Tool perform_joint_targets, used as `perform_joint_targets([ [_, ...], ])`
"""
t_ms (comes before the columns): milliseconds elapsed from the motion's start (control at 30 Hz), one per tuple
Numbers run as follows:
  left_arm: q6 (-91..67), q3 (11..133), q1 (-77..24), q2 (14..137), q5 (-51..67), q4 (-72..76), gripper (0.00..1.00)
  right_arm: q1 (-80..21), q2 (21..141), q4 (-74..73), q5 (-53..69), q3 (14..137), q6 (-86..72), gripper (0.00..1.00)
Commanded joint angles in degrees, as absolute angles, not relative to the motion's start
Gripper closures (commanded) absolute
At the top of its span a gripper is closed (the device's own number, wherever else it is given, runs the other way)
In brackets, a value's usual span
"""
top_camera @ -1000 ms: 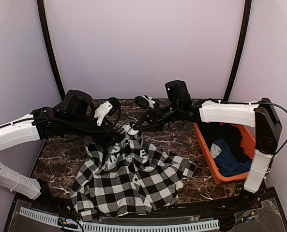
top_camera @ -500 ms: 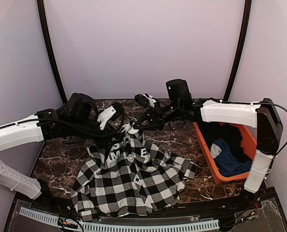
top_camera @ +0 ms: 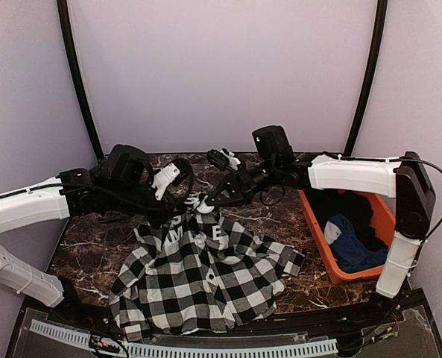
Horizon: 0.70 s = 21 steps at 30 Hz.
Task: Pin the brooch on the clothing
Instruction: Pin the brooch to the flattened clothing.
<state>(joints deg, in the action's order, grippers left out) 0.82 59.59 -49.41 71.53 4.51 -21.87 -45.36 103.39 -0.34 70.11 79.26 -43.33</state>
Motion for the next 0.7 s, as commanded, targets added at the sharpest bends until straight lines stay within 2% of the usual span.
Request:
perform_joint_targets([
  [0, 0.35, 60.13, -49.21, 71.21, -1.72, -22.61, 0.99, -46.57, 101.99, -3.14, 71.70, 79.23, -37.19, 1.00],
  [200, -0.44, 60.41, -49.22, 71.69, -2.86, -22.67, 0.99, -47.30, 102.08, -5.22, 71.73, 78.44, -34.10, 1.00],
  [333, -1.63, 60.27, -49.21, 72.01, -0.95, -21.64, 0.88, -47.79, 102.57, -5.35, 71.76, 78.82, -33.51, 1.00],
  [367, -1.60, 60.33, -49.15, 72.32, -0.39, -21.46, 0.77, -47.89, 102.75, -5.28, 71.79, 78.90, -33.53, 1.00],
  [400, -1.57, 60.44, -49.19, 72.46, 0.68, -21.21, 0.70, -47.94, 102.89, -5.22, 71.88, 79.00, -33.57, 1.00],
  [433, -1.66, 60.73, -49.21, 72.67, 1.91, -21.01, 0.58, -47.91, 102.99, -5.15, 71.91, 79.07, -33.57, 1.00],
  [667, -3.35, 60.01, -49.17, 69.36, 1.60, -20.34, 0.32, -47.73, 103.87, -5.05, 71.07, 79.55, -34.10, 1.00],
])
